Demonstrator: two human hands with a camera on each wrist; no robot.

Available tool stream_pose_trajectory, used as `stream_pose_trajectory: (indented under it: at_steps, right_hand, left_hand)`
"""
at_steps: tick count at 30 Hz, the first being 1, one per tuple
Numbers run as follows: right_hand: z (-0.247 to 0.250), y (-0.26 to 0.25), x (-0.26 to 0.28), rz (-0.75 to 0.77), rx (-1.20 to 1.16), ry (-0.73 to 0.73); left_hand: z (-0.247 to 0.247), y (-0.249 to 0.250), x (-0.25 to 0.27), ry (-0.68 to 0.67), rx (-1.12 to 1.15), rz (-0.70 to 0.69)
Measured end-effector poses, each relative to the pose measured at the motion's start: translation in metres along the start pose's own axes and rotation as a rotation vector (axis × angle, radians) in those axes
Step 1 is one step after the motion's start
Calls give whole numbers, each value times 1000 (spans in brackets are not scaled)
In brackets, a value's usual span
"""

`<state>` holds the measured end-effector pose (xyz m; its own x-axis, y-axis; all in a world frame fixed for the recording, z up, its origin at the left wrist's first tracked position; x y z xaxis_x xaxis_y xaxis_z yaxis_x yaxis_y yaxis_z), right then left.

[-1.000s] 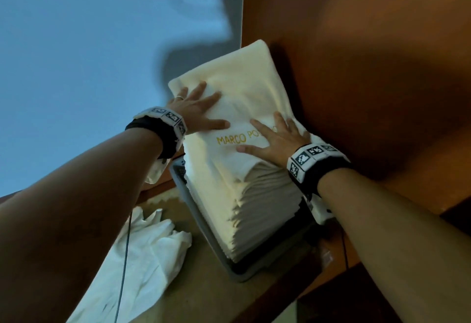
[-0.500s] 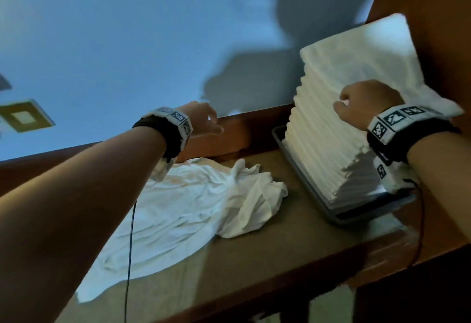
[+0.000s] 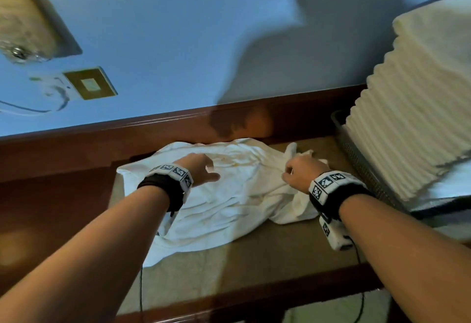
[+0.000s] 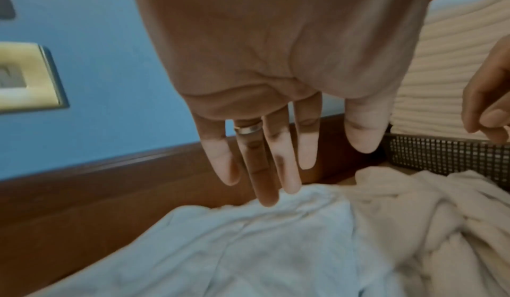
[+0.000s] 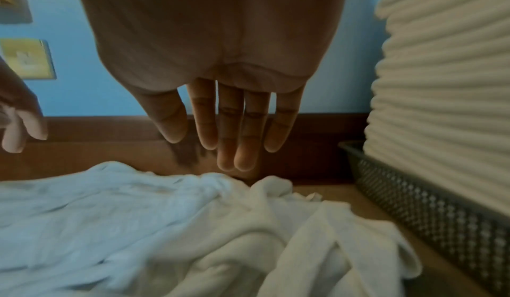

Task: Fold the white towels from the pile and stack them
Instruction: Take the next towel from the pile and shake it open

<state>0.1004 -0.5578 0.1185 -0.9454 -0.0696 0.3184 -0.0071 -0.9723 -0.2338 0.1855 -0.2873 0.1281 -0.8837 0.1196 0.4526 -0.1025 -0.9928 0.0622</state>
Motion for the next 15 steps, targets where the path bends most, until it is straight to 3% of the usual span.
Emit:
stream_pose_trajectory:
  at_steps: [6,15]
  right_hand:
    - [-51,-3,-88,-35,-154,-133]
    - [-73,5,-199,-64,-193,-90]
  left_hand:
    - [-55,-28,-58,-101,-62,91]
    - [-82,-73,-130,65,-48,264]
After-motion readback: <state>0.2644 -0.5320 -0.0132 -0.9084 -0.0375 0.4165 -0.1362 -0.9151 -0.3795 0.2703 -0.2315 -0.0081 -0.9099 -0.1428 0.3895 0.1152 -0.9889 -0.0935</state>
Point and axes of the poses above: each hand's wrist, its own x-axis away from the middle knuckle, its own z-axis out of the back of the hand, y = z × x, the point moved 1 cm from there along -x, towards the middle knuckle, and after that the axes turned 14 degrees about z, right-handed, at the moved point
